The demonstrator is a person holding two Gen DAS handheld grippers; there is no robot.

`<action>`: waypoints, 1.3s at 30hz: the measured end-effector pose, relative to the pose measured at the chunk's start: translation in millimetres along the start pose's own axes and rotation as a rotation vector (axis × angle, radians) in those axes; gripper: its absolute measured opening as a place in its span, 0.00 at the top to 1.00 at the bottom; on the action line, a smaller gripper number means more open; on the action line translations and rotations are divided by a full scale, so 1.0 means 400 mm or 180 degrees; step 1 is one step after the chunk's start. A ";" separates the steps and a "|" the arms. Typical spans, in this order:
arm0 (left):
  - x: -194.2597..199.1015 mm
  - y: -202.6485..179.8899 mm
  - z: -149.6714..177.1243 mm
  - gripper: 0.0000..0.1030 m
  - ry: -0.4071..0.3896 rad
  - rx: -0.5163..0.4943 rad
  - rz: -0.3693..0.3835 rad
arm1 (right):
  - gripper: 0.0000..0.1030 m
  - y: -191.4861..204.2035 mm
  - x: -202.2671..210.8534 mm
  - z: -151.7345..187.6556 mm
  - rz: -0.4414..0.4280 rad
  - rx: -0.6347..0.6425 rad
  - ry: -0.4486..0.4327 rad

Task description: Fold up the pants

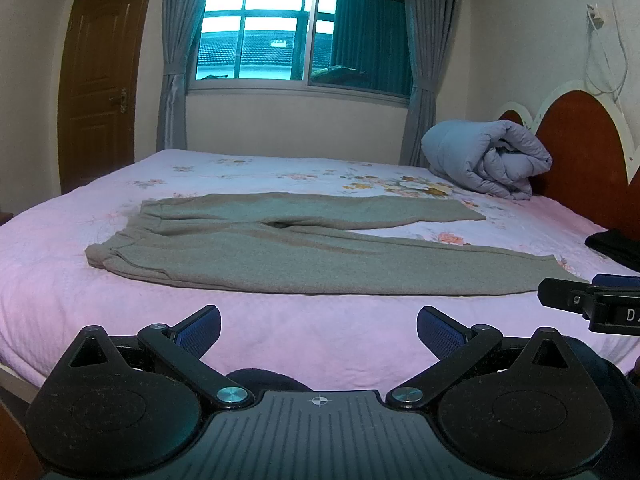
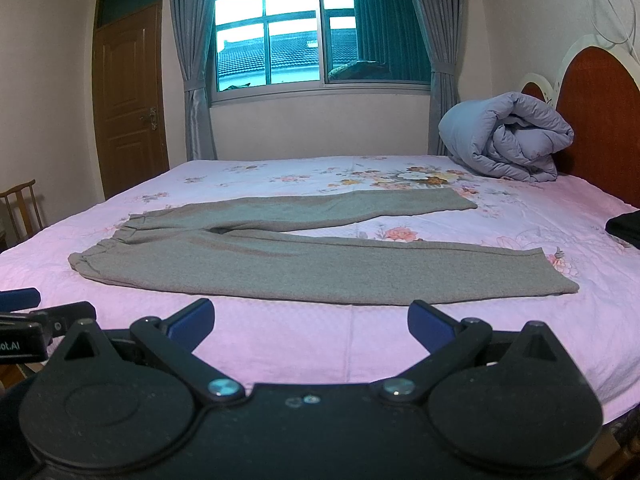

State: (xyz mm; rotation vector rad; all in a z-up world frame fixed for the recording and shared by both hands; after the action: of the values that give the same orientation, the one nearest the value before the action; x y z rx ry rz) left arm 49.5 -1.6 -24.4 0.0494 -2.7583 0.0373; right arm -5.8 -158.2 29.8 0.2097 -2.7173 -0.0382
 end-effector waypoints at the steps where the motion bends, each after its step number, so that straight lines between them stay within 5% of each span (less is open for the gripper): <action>1: 0.000 0.000 0.000 0.00 0.0000 0.0000 -0.0001 | 0.06 -0.001 -0.001 0.000 0.0000 0.0001 0.0002; 39: -0.005 0.003 0.004 0.00 0.0032 -0.0009 -0.0014 | 0.06 -0.014 -0.003 0.013 0.0012 -0.0009 0.0018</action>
State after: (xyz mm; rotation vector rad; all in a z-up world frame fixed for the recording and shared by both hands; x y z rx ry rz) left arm 50.7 -0.2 -26.9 0.0545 -2.7480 0.0325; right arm -6.0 -163.5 24.5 0.2036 -2.7118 -0.0404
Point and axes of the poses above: each gripper's, at about its wrist camera, not at the fingertips, and x roughly against the way its jaws point, y to its left, z to its underside, the point moved 5 cm from there along -x, roughly the way its jaws point, and after that the axes turned 3 degrees about -x, right-handed, at the moved point
